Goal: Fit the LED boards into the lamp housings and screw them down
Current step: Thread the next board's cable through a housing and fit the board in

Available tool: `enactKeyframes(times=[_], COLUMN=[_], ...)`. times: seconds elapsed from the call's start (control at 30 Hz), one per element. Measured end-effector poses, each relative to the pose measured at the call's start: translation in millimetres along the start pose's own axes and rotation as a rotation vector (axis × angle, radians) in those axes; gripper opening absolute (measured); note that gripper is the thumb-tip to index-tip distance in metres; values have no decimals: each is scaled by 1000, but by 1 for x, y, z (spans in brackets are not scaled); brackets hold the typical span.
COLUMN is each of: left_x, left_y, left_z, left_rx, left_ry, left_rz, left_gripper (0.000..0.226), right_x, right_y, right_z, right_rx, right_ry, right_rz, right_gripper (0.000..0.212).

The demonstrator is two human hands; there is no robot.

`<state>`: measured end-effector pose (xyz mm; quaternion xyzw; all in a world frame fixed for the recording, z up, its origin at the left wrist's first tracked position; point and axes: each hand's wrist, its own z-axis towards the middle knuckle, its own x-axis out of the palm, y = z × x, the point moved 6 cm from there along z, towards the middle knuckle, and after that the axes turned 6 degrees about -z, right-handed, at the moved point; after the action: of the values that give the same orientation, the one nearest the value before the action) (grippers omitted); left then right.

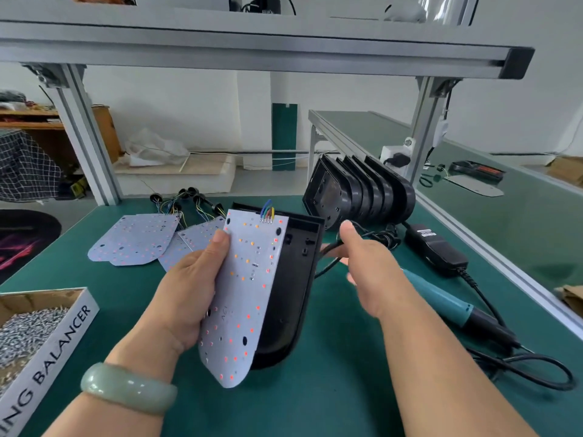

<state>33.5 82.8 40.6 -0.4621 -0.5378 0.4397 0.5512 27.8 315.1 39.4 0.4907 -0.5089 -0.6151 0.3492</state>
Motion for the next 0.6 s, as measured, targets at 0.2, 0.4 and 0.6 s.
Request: enactKeyframes(times=[0.2,0.4,0.6], left_x=[8,21,17], left_y=[-1,-11,-25], left_z=[-2,-11,-14], left_rx=[64,268,416], left_ry=[59,119,84], left_rz=[164,247,293], left_gripper=[55,64,62], right_x=[4,32,32], right_y=[49,82,90], right_z=[-4,-3,-15], right_rx=[-301,-381,-385], right_ry=[89,328,327], right_rz=[-127,-622,-894], right_gripper=[58,23,32])
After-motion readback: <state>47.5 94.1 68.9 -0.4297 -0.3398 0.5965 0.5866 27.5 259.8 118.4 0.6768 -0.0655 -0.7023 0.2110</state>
